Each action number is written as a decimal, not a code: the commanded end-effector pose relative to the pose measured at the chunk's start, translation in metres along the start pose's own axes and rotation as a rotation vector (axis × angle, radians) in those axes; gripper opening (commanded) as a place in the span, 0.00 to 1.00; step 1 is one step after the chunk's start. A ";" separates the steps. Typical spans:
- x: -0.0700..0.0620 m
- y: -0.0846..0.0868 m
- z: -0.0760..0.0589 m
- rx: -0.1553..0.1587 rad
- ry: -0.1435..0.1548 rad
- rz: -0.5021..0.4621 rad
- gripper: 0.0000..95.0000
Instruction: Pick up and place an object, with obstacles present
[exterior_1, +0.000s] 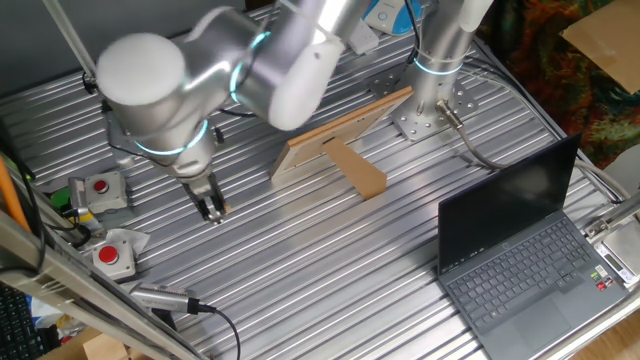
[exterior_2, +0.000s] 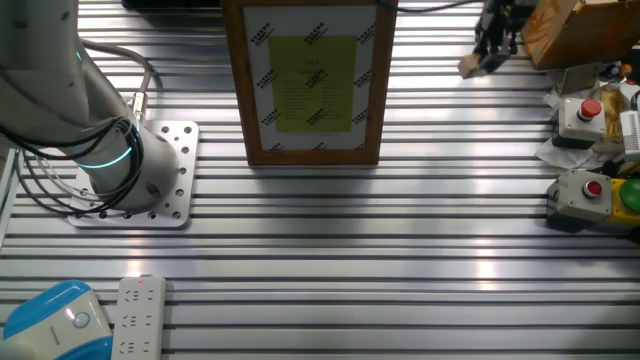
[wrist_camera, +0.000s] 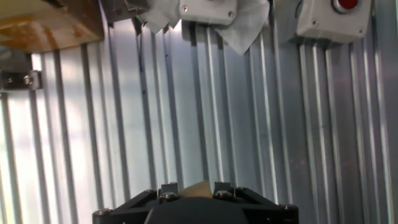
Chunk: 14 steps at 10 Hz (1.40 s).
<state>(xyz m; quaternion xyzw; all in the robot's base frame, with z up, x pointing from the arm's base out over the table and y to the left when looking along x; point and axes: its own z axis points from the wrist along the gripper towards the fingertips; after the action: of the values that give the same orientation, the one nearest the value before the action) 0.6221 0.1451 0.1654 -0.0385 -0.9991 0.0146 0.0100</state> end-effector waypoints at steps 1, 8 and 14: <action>0.007 0.010 0.002 0.009 -0.002 0.017 0.00; 0.020 0.027 0.000 0.011 -0.012 0.044 0.00; 0.020 0.027 0.000 -0.026 -0.031 -0.023 0.00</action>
<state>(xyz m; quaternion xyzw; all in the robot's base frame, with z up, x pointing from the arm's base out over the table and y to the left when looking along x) 0.6034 0.1722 0.1649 -0.0293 -0.9995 0.0072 -0.0081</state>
